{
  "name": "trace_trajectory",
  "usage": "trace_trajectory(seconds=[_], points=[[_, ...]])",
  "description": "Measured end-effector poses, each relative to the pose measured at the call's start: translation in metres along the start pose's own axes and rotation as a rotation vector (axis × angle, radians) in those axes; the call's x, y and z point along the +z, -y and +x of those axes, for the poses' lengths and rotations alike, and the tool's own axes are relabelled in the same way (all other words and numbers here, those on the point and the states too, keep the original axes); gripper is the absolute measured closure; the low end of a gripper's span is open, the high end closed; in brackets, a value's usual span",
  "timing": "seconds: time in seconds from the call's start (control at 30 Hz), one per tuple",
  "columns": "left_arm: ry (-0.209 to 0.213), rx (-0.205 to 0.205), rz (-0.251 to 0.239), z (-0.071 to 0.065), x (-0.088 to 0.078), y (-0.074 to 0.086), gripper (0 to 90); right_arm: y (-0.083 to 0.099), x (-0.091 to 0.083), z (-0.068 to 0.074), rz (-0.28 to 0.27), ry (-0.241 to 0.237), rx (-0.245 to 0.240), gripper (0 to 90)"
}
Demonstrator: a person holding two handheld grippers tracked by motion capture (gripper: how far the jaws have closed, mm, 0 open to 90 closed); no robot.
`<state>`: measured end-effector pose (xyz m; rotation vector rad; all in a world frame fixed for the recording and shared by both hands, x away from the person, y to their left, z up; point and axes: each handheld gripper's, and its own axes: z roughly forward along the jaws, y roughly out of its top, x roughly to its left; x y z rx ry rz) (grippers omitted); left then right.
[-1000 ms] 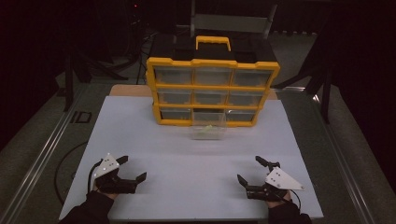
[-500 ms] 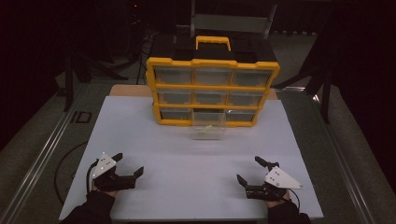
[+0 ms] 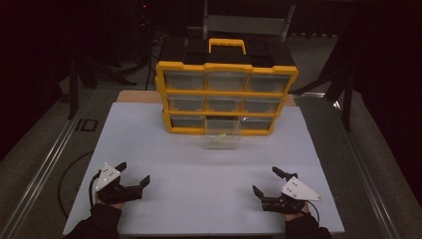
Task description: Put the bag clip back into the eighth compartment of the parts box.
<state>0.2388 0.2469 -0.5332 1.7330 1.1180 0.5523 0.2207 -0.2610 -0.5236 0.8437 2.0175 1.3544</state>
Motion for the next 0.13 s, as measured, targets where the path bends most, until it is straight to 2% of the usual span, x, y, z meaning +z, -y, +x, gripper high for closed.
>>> trace_trajectory(seconds=[0.13], points=[[-0.002, -0.006, -0.002, 0.0008, 0.0001, 0.0009, 0.0, -0.0002, 0.0001, 0.0006, 0.000, -0.001, -0.007, 9.2]])
